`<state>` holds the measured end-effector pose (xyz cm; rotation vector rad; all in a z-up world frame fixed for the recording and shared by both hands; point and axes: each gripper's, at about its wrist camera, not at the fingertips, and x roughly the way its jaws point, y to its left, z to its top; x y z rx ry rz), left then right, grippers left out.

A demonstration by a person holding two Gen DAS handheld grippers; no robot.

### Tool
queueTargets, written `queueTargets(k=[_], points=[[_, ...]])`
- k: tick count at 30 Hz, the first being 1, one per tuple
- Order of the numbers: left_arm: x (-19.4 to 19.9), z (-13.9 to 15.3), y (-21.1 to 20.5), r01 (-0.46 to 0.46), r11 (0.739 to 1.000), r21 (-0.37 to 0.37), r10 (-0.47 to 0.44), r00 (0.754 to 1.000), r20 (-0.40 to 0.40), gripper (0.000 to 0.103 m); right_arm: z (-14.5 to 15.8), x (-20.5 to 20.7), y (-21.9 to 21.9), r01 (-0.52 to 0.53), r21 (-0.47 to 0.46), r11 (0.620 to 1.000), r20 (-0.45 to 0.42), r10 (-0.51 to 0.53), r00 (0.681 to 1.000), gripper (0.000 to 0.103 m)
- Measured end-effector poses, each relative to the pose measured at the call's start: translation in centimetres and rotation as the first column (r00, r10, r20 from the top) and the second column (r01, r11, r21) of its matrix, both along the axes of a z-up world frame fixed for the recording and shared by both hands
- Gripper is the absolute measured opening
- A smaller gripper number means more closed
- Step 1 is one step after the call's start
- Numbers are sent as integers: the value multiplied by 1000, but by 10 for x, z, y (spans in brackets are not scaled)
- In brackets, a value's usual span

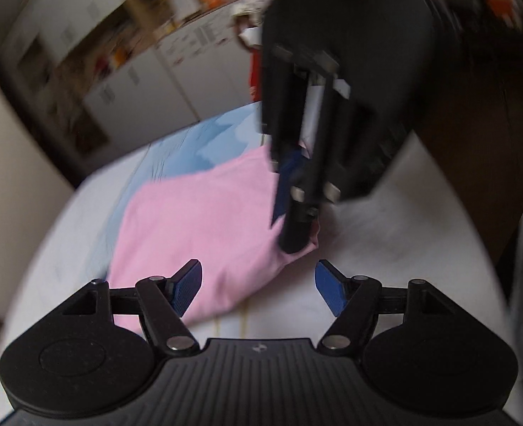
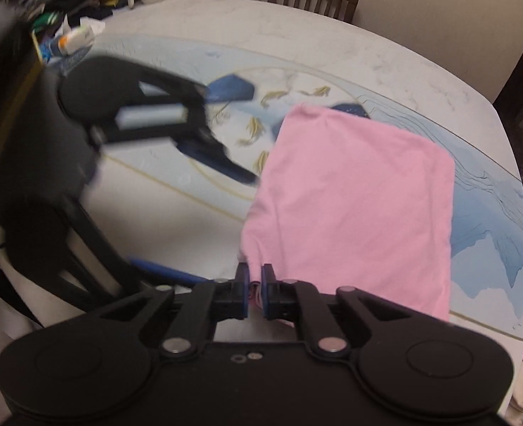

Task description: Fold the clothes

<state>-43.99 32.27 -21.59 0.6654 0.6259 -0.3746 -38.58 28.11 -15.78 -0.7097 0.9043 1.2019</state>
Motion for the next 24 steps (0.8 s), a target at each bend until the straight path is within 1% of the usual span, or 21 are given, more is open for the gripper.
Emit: queueTargets(k=[2,3,4,6,7,8,9,11,13,14,15,17,18,21,24], points=[[5,-8,-8,43,997,60,-44,999,15,56,4,6,0,0,7,1000,-25,0,1000,103],[7,-11,-11,58,995,87,-60,998,23,43,6,8,0,-3,10,1000,-30,4,1000,103],[9,-14,-14,70,992,109,-74,997,30,34,8,10,0,-7,13,1000,-35,7,999,103],[11,-14,-16,70,991,112,-75,996,45,24,8,14,0,-11,15,1000,-42,11,999,103],[12,-14,-17,70,991,113,-76,996,52,17,8,16,-1,-15,15,1000,-49,16,999,103],[13,-14,-18,66,992,112,-73,996,59,13,8,17,-2,-23,16,1000,-51,24,998,103],[14,-12,-19,51,994,97,-58,996,65,11,8,18,-4,-32,17,999,-51,33,998,103],[16,-7,-18,5,999,48,-9,997,72,8,12,20,-13,-65,33,997,-26,66,998,103],[22,1,-14,-71,996,-52,74,996,53,8,14,24,-26,-105,40,994,48,103,993,103],[26,6,-12,-112,988,-102,117,992,44,7,10,26,-31,-115,31,993,102,112,989,103],[29,11,-10,-152,977,-151,159,987,33,7,6,29,-36,-122,21,992,157,118,981,103],[35,18,-5,-227,945,-237,235,972,7,8,-5,35,-44,-149,10,989,251,142,958,103],[38,22,-3,-260,926,-275,268,963,-10,8,-11,38,-46,-162,3,987,275,155,949,103],[45,28,8,-352,859,-372,355,933,-62,8,-29,50,-50,-193,-22,981,321,190,928,103],[48,31,16,-418,798,-434,418,903,-101,8,-41,65,-57,-204,-35,978,338,203,919,103]])
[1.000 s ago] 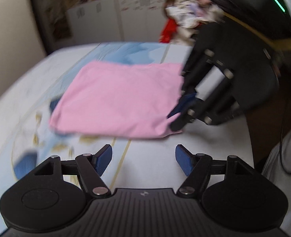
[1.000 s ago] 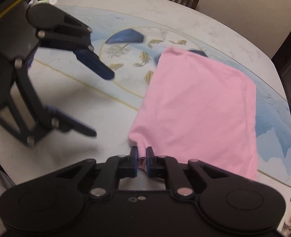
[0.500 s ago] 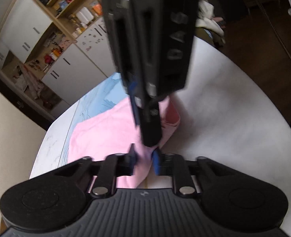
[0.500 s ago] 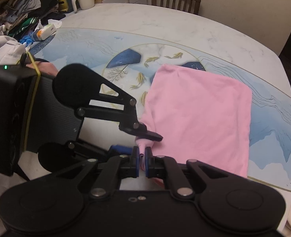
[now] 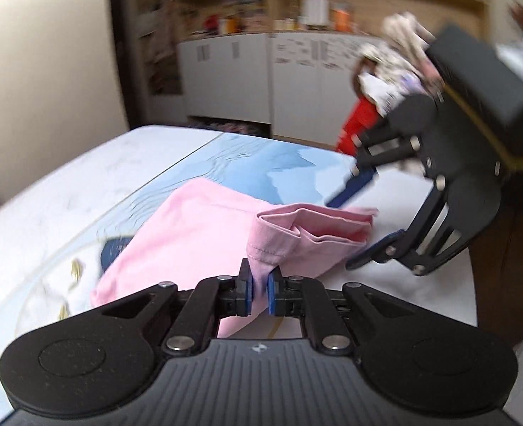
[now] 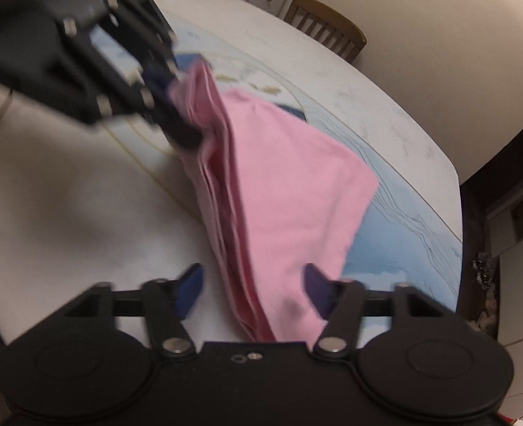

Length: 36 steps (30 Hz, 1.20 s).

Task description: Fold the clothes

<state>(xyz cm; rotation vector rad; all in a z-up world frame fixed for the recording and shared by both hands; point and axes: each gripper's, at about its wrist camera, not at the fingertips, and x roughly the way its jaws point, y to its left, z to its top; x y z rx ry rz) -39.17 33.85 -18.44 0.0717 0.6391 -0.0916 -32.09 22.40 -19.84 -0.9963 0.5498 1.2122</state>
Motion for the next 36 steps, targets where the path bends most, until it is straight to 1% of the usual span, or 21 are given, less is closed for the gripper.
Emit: queueTargets(k=[2,4,5,8,10,13,16,20,22,25,28,30,33,35,36], points=[[2,2,5,-49,998,-50,49,999,-7,8,-6,10,-6,-7,-5,1000,8,7,1000,103],[3,2,11,-87,993,-78,86,996,-14,8,-9,19,-12,-22,-20,1000,3,22,1000,103],[5,3,14,-103,991,-89,102,995,-17,8,-7,23,-14,-35,-20,999,-15,35,999,103],[4,4,20,-167,978,-127,166,986,-16,8,5,34,-19,-80,-11,997,-57,79,995,103],[3,5,24,-211,966,-153,210,977,-17,8,20,43,-17,-112,4,994,-80,112,990,103],[7,6,35,-302,933,-194,302,953,-29,7,44,63,-6,-143,35,989,-109,146,983,103],[14,6,47,-392,893,-221,393,919,-40,8,58,91,18,-162,64,985,-96,168,981,103],[24,5,65,-494,830,-259,499,865,-54,8,60,116,66,-210,87,974,-65,216,974,103],[27,4,74,-533,798,-280,539,840,-62,8,58,124,83,-249,66,966,-102,255,962,103],[16,4,75,-502,817,-283,508,859,-57,8,62,124,80,-289,80,954,-113,297,948,103],[5,3,75,-470,835,-286,475,878,-55,7,60,119,55,-320,50,946,-151,324,934,103],[-6,-3,75,-437,852,-287,433,898,-82,7,56,116,38,-333,29,943,-208,331,920,103],[-19,-12,75,-374,885,-277,347,927,-144,7,54,112,18,-316,13,949,-268,308,913,103],[-26,-18,75,-330,904,-271,283,938,-200,8,52,109,5,-303,3,953,-306,290,907,103],[-28,-19,72,-305,912,-274,244,941,-236,10,52,110,3,-276,2,961,-317,262,911,103]])
